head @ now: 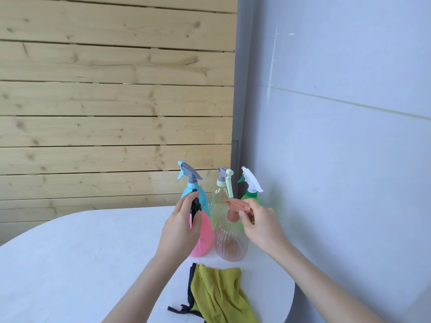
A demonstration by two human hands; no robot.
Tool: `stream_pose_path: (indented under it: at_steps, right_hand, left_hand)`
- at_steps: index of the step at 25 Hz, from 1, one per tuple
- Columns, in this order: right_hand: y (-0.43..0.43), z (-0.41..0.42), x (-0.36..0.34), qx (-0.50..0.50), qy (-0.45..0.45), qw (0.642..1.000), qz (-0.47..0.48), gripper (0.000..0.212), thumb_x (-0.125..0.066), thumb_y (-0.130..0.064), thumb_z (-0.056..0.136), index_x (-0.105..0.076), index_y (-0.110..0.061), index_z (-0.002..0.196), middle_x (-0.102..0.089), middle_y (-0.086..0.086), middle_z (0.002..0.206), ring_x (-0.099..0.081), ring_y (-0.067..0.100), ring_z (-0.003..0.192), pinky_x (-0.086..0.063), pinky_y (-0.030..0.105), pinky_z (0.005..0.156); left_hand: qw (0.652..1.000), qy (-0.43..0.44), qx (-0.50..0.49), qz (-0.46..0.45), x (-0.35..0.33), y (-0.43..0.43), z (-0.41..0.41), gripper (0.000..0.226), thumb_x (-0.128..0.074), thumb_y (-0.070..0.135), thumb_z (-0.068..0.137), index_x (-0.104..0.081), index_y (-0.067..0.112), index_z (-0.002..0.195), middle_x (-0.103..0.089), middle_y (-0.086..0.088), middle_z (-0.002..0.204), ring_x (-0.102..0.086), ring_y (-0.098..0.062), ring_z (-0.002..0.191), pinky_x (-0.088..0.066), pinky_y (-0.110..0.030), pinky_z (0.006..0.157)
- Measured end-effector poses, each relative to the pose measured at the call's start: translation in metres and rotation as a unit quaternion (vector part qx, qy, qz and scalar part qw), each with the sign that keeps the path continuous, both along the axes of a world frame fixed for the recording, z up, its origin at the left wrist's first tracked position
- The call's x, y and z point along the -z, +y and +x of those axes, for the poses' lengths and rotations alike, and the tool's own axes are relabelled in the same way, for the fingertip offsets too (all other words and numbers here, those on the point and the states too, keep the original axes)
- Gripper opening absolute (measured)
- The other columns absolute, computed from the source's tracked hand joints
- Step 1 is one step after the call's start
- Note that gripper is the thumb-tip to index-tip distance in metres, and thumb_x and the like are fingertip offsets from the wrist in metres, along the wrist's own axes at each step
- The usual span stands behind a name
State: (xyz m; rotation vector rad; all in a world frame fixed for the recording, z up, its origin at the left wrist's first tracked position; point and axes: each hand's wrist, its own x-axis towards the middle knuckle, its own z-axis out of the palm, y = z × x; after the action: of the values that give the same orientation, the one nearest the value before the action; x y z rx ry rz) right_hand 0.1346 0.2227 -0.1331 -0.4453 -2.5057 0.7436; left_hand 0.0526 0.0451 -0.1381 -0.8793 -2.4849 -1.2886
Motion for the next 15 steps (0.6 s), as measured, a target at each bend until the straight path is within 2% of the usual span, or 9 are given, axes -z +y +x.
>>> stream_pose_path:
  at_steps: [3,5,7,9,10,12,14,15]
  right_hand:
    - [0.003,0.006,-0.001,-0.009,0.002,1.000,-0.003,0.020,-0.055,-0.018,0.092,-0.060,-0.016,0.112,-0.057,-0.007,0.071,-0.049,0.016,0.059,-0.034,0.025,0.057]
    - [0.004,0.014,-0.004,-0.025,0.009,1.000,0.005,0.021,-0.056,-0.017,0.092,-0.062,-0.018,0.112,-0.057,-0.013,0.068,-0.045,0.005,0.053,-0.032,0.016,0.052]
    - [0.004,0.022,-0.015,-0.038,0.027,0.999,0.000,0.020,-0.055,-0.014,0.093,-0.062,-0.020,0.111,-0.059,-0.022,0.062,-0.049,0.002,0.051,-0.034,0.011,0.052]
    - [0.003,0.031,-0.033,-0.047,0.060,0.997,-0.010,0.023,-0.054,-0.008,0.093,-0.061,-0.022,0.111,-0.060,-0.036,0.064,-0.058,0.001,0.058,-0.040,0.010,0.055]
    - [0.001,0.035,-0.044,-0.052,0.081,0.995,-0.013,0.025,-0.054,-0.007,0.093,-0.061,-0.021,0.112,-0.062,-0.035,0.066,-0.061,0.002,0.063,-0.044,0.012,0.058]
    - [-0.001,0.043,-0.066,-0.049,0.127,0.991,-0.019,0.023,-0.057,-0.010,0.092,-0.062,-0.021,0.111,-0.067,-0.020,0.069,-0.066,0.012,0.068,-0.052,0.028,0.068]
    - [-0.005,0.052,-0.087,-0.051,0.165,0.985,-0.031,0.017,-0.059,-0.013,0.090,-0.060,-0.030,0.094,-0.066,-0.011,0.068,-0.066,0.018,0.065,-0.053,0.036,0.068]
    - [-0.007,0.058,-0.097,-0.057,0.184,0.980,-0.040,0.022,-0.059,-0.013,0.090,-0.057,-0.035,0.088,-0.068,-0.008,0.068,-0.067,0.021,0.066,-0.055,0.040,0.069]
  left_hand:
    - [1.000,-0.015,-0.001,-0.010,-0.002,0.000,0.001,0.046,-0.051,0.015,0.094,-0.042,0.025,0.138,-0.053,0.006,0.133,-0.055,-0.021,0.112,-0.048,-0.040,0.086]
    - [0.999,-0.028,-0.001,-0.017,-0.004,0.000,0.002,0.048,-0.052,0.016,0.094,-0.041,0.026,0.139,-0.054,0.004,0.132,-0.054,-0.021,0.111,-0.046,-0.037,0.086]
    - [0.999,-0.040,-0.004,-0.025,-0.008,0.001,0.003,0.050,-0.053,0.016,0.094,-0.041,0.026,0.141,-0.052,0.001,0.132,-0.052,-0.020,0.112,-0.045,-0.035,0.087]
    - [0.998,-0.039,-0.009,-0.041,-0.013,0.000,0.006,0.053,-0.054,0.016,0.093,-0.038,0.026,0.143,-0.048,-0.001,0.137,-0.050,-0.021,0.116,-0.043,-0.033,0.088]
    - [0.998,-0.035,-0.011,-0.050,-0.016,0.000,0.008,0.055,-0.054,0.017,0.093,-0.036,0.026,0.144,-0.043,-0.003,0.141,-0.048,-0.023,0.119,-0.042,-0.032,0.089]
    - [0.998,-0.025,-0.013,-0.060,-0.024,0.001,0.016,0.059,-0.057,0.024,0.092,-0.033,0.024,0.146,-0.034,-0.005,0.147,-0.043,-0.025,0.125,-0.040,-0.031,0.092]
    - [0.999,-0.004,-0.008,-0.052,-0.033,0.003,0.028,0.067,-0.057,0.044,0.087,-0.033,0.021,0.145,-0.033,-0.007,0.148,-0.042,-0.026,0.126,-0.040,-0.034,0.097]
    - [0.999,0.002,-0.006,-0.044,-0.039,0.004,0.035,0.076,-0.052,0.059,0.082,-0.034,0.020,0.145,-0.033,-0.005,0.148,-0.042,-0.025,0.127,-0.040,-0.037,0.100]
